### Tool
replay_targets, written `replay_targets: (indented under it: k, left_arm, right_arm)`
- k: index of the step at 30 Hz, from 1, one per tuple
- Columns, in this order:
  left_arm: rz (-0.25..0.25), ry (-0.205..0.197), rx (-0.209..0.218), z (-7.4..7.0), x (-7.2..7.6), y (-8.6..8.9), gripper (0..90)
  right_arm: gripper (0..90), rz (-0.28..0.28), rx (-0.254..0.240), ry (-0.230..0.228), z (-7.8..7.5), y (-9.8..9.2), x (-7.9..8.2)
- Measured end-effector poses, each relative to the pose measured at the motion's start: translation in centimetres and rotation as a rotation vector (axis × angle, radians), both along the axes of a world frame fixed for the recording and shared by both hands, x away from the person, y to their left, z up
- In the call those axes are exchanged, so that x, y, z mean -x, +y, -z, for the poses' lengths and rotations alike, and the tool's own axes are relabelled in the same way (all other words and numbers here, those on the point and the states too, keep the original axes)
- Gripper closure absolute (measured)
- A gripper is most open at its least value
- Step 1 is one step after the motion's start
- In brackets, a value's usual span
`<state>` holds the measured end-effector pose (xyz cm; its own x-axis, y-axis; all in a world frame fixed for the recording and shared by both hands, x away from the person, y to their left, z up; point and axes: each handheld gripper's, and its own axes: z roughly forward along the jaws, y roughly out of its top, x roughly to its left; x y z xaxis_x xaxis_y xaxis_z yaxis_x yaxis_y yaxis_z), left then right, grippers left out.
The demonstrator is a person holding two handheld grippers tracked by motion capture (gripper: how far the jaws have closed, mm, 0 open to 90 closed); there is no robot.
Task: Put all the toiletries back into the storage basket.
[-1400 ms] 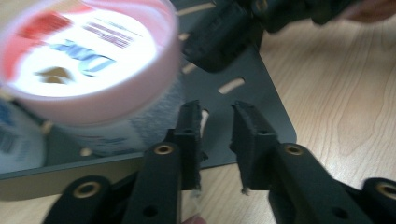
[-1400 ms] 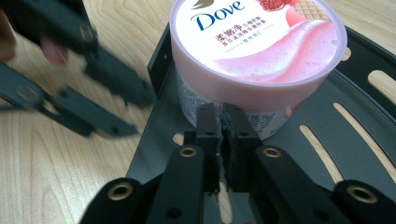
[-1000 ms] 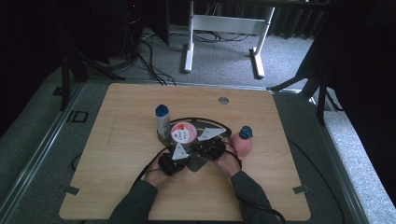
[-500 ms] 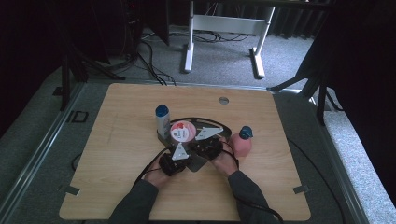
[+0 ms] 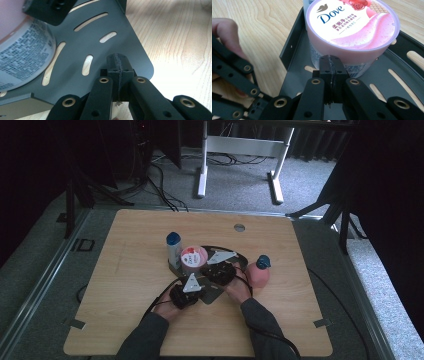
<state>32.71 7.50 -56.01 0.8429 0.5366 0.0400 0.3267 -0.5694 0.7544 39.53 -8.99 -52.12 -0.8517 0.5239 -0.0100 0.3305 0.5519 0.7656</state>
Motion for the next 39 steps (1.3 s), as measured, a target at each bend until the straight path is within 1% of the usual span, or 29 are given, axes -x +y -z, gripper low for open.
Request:
replay_targets:
  k: [4,10,13,22,25,29,33,38,39]
  left_arm:
    - [0.001,0.001,0.0,0.0,0.0,0.0,90.0]
    - [0.002,0.002,-0.002,0.0,0.0,0.0,90.0]
    - [0.003,0.004,-0.001,0.0,0.0,0.0,90.0]
    - [0.004,0.007,0.002,0.0,0.0,0.0,90.0]
    - [0.002,0.011,0.007,0.0,0.0,0.1,90.0]
    - [0.002,0.017,0.015,0.0,-0.1,0.1,90.0]
    - [0.005,0.019,0.017,0.0,-0.1,0.2,90.0]
    - [0.007,0.026,0.024,0.0,-0.2,0.3,90.0]
    - [0.005,0.029,0.026,0.0,-0.2,0.3,89.9]
  right_arm:
    - [89.8,0.007,0.001,-0.001,0.0,0.1,-0.3]
    - [89.7,0.029,-0.013,0.007,0.1,0.0,-1.0]
    - [89.8,0.027,-0.011,0.01,0.1,0.1,-1.2]
    - [88.7,0.022,-0.013,0.01,0.1,0.3,-1.1]
    - [88.6,0.023,-0.003,0.011,-0.1,0.4,-0.8]
    - [87.4,0.02,0.013,0.003,-0.3,0.1,-0.2]
    - [85.2,0.025,0.035,-0.003,-0.2,-0.7,0.5]
    - [83.4,0.04,0.041,-0.003,-0.2,-2.1,1.4]
    - [83.1,0.036,0.043,-0.006,-0.2,-2.4,1.6]
